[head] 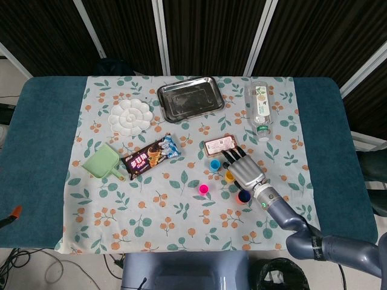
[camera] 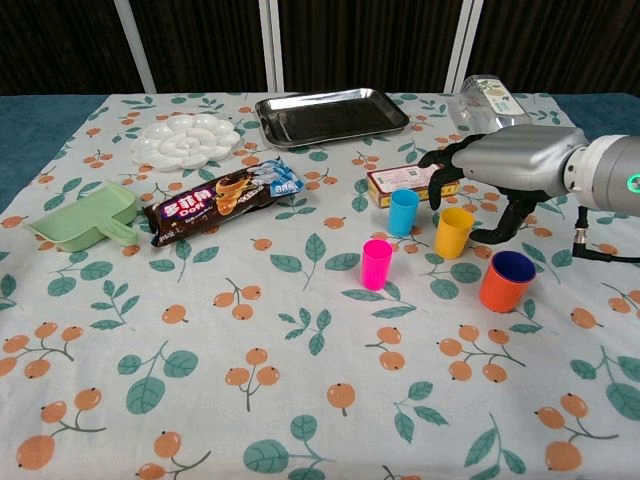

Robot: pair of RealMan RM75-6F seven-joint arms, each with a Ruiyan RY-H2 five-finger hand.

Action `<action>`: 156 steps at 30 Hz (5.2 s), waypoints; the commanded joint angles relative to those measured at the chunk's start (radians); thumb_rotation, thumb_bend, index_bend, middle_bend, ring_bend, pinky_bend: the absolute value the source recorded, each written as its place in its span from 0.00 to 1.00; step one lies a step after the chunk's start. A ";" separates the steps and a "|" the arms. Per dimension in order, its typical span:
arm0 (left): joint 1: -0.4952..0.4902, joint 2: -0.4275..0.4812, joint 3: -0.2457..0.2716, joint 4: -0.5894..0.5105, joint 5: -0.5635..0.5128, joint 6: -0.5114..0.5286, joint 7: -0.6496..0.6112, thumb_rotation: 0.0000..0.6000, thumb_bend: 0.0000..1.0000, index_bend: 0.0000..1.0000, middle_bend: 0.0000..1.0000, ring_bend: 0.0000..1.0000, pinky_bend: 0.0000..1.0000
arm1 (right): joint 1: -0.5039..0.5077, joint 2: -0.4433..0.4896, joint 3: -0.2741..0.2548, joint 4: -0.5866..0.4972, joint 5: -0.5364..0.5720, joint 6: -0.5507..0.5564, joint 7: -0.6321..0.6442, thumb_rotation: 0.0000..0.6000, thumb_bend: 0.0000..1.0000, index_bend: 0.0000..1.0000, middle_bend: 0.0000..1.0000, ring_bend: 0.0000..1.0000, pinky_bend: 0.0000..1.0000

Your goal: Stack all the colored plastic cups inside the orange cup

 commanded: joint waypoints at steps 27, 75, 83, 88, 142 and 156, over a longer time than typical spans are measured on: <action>0.002 0.000 -0.005 -0.004 -0.010 0.003 0.001 1.00 0.19 0.09 0.08 0.01 0.00 | 0.013 -0.018 -0.005 0.007 0.010 0.017 -0.004 1.00 0.44 0.39 0.00 0.03 0.03; 0.003 0.004 -0.003 -0.011 -0.009 0.002 0.003 1.00 0.19 0.09 0.08 0.01 0.00 | -0.128 0.273 -0.092 -0.352 -0.198 0.220 0.018 1.00 0.44 0.46 0.00 0.03 0.04; 0.003 0.004 -0.003 -0.009 -0.010 0.000 0.000 1.00 0.19 0.09 0.08 0.01 0.00 | -0.166 0.288 -0.111 -0.369 -0.233 0.251 0.021 1.00 0.44 0.46 0.00 0.03 0.04; 0.003 0.003 -0.002 -0.009 -0.008 0.000 0.002 1.00 0.19 0.09 0.08 0.01 0.00 | -0.183 0.286 -0.119 -0.363 -0.250 0.258 0.030 1.00 0.44 0.46 0.00 0.03 0.04; 0.003 0.001 -0.002 -0.012 -0.008 0.001 0.004 1.00 0.19 0.09 0.07 0.01 0.00 | -0.215 0.192 -0.072 -0.291 -0.242 0.222 0.032 1.00 0.35 0.00 0.00 0.03 0.04; 0.003 0.003 -0.003 -0.014 -0.009 0.003 0.001 1.00 0.19 0.09 0.07 0.01 0.00 | -0.048 0.177 0.091 -0.256 0.038 0.078 -0.037 1.00 0.28 0.00 0.00 0.03 0.04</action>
